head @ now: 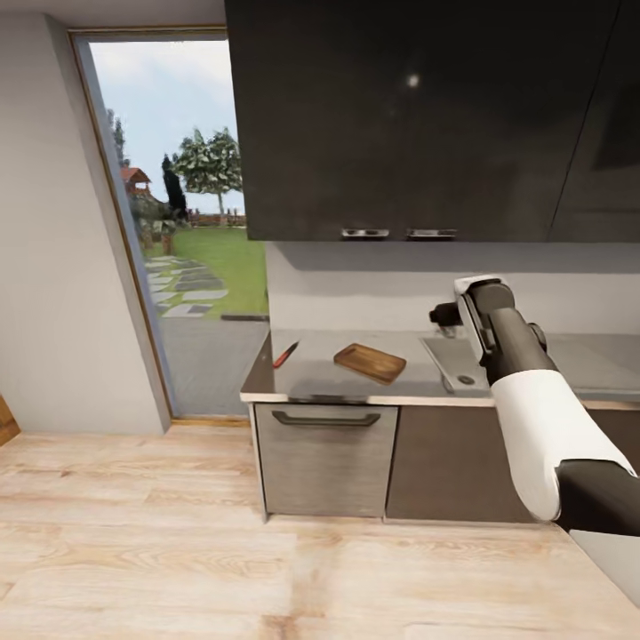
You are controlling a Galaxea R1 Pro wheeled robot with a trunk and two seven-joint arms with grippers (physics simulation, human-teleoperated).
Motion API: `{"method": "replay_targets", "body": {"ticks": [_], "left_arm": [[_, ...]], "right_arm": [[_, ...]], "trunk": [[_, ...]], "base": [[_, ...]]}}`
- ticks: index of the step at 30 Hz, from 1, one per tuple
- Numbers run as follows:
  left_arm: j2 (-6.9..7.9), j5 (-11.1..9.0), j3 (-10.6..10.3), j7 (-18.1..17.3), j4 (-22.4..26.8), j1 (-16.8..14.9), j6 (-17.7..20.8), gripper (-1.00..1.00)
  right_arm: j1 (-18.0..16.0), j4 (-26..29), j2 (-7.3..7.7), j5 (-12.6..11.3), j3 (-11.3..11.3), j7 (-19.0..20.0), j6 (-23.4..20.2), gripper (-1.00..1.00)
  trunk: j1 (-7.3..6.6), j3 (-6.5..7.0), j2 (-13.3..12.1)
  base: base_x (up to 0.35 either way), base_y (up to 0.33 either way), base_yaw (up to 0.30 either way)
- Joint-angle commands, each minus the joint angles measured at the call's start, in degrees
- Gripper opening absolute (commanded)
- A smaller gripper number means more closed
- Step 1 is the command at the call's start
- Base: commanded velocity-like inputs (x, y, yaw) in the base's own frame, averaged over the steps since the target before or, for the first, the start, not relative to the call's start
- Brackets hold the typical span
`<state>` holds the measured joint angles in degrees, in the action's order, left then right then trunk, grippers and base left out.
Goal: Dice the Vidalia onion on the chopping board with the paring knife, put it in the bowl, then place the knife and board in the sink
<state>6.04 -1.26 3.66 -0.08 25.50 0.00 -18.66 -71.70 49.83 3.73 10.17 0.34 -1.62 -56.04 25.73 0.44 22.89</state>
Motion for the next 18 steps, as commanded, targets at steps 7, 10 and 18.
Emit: {"method": "replay_targets", "body": {"ticks": [7, 10, 18], "left_arm": [[0.14, -0.14, 0.03, -0.01, 0.04, 0.0, -0.15, 1.0], [0.35, -0.15, 0.71, -0.01, 0.01, 0.0, -0.15, 1.0], [0.46, -0.15, 4.23, -0.09, 0.07, 0.0, -0.15, 1.0]], "right_arm": [[-0.02, 0.01, 1.9, 0.24, 0.84, 13.15, -0.21, 1.0], [-0.02, -0.01, 2.52, 0.28, 2.67, 16.36, -0.21, 1.0], [0.05, -0.17, 3.11, 0.32, 4.55, 21.68, -0.23, 1.0]], "trunk": [[0.05, -0.02, 0.03], [0.05, -0.02, 0.03], [0.05, -0.02, 0.03]], "base": [[0.325, 0.001, 0.0], [0.326, 0.0, 0.0], [0.323, 0.06, 0.0]]}}
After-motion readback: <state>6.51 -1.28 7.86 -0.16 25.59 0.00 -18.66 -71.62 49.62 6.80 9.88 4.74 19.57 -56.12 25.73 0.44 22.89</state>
